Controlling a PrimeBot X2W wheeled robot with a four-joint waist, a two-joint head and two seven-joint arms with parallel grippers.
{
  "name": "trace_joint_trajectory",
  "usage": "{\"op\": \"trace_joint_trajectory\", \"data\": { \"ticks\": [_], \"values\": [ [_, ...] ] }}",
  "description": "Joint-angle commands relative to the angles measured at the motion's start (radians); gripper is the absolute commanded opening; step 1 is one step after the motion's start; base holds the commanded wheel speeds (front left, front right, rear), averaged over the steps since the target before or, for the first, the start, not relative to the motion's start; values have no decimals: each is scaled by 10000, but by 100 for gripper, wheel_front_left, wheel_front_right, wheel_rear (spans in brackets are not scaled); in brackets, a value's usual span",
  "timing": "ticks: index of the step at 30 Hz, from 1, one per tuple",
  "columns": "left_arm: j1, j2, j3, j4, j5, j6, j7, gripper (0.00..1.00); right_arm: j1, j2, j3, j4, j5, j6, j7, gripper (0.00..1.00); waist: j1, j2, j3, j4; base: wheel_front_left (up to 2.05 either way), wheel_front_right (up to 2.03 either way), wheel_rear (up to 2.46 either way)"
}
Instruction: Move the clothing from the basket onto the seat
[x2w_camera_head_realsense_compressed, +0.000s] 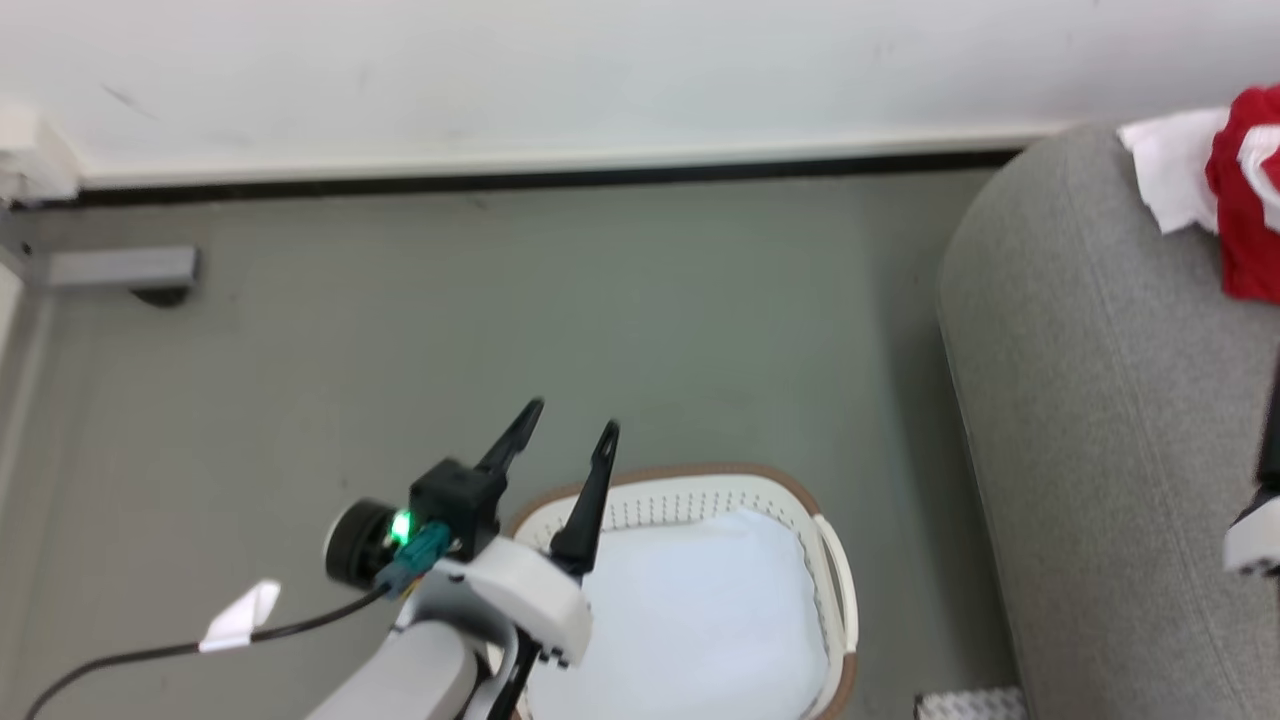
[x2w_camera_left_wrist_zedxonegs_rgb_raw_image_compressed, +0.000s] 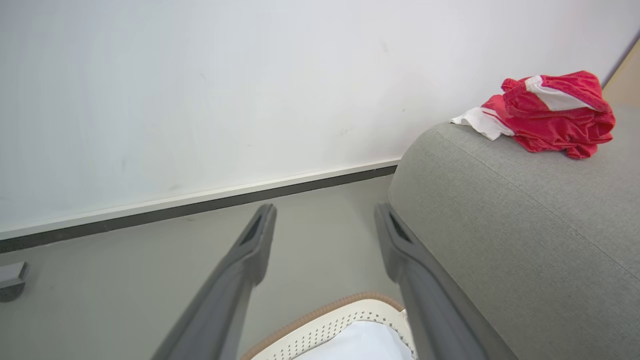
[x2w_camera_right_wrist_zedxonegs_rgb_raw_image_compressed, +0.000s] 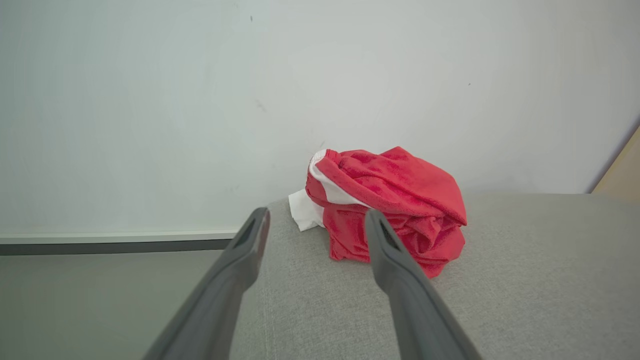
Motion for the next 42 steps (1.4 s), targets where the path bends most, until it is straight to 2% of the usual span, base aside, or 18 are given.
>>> {"op": "trace_joint_trajectory", "data": {
  "ticks": [1,5,11,18,22,31,42],
  "values": [
    [344,79,58,86,-137,8,-129,100,429,161,133,-231,61,-27,-24,100,2,0,-735,286,0,0,0],
    [1022,239,188,401,-267,59,-435,100,1554,501,754,-884,56,-27,-24,100,2,0,-1418,640,0,0,0],
    [2038,373,599,750,-422,11,-666,100,2984,1084,1140,-1786,237,-27,-16,100,2,0,-2367,1071,0,0,0],
    [3241,405,1666,623,-264,-96,-681,100,4078,1423,1562,-2315,215,-27,-13,100,2,0,-2946,1355,0,0,0],
    [3816,274,2291,643,-122,-423,-679,100,4458,1440,1734,-2311,20,-27,-13,100,2,0,-3227,1511,0,0,0],
    [4635,-80,3490,898,474,-1300,-680,100,4894,1447,2200,-2043,431,-27,-13,100,2,0,-3721,1761,0,0,0],
    [5106,-535,4525,1128,1377,-2694,-681,100,5158,1445,2748,-1793,568,-27,-13,100,2,0,-3874,1679,0,0,0]
  ]
}}
